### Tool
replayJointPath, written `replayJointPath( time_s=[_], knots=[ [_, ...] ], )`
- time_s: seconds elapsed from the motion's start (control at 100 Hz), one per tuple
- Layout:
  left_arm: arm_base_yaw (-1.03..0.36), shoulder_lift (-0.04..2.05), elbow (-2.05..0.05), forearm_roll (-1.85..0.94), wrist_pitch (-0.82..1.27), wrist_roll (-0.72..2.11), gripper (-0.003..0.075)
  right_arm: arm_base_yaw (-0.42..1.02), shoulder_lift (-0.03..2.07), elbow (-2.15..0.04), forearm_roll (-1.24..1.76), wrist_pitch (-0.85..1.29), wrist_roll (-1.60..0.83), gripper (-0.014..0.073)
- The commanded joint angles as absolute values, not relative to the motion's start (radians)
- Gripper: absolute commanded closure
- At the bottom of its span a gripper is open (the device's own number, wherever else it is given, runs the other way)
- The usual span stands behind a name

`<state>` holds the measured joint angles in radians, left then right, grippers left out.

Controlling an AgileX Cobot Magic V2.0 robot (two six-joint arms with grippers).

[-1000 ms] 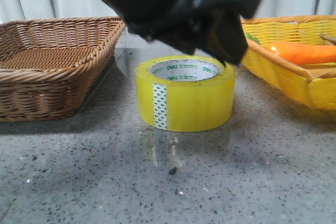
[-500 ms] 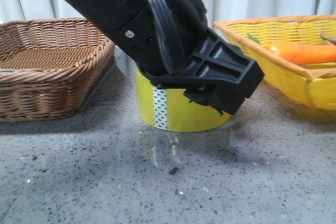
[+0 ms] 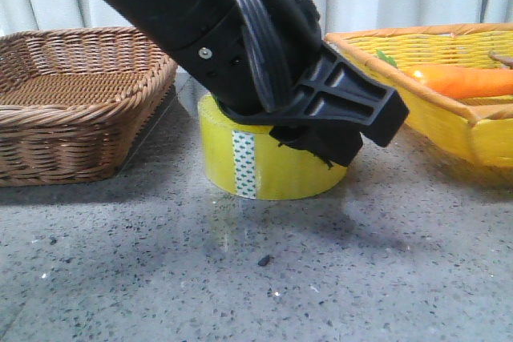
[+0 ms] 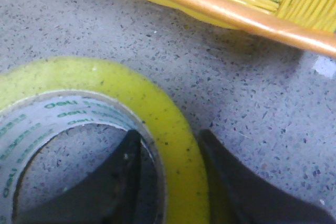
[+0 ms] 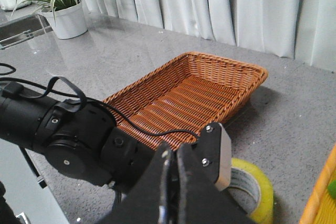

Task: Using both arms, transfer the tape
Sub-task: 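Grasp the tape roll rim with the left gripper and release the right gripper, then carry the tape roll with the left gripper into the brown basket and release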

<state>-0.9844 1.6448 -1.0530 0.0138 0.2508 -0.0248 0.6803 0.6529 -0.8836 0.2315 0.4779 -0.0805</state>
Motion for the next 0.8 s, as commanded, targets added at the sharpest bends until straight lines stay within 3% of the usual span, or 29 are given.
replayJointPath(
  time_s=[0.0, 0.39, 0.64, 0.79],
  knots=[
    [-0.982, 1.611, -1.080, 0.030, 0.214, -0.029, 0.0741, 0.677, 0.652, -0.910, 0.248, 0.424, -0.081, 0.0666],
    [-0.944, 1.403, -1.196, 0.084, 0.326, -0.029, 0.0741, 0.677, 0.652, -0.910, 0.248, 0.435, -0.081, 0.0666],
    [-0.744, 1.211, -1.174, 0.182, 0.535, -0.029, 0.0741, 0.677, 0.652, -0.910, 0.248, 0.436, -0.081, 0.0666],
    [-0.611, 1.199, -1.079, 0.169, 0.532, -0.029, 0.0741, 0.677, 0.652, -0.910, 0.253, 0.439, -0.081, 0.0666]
  ],
)
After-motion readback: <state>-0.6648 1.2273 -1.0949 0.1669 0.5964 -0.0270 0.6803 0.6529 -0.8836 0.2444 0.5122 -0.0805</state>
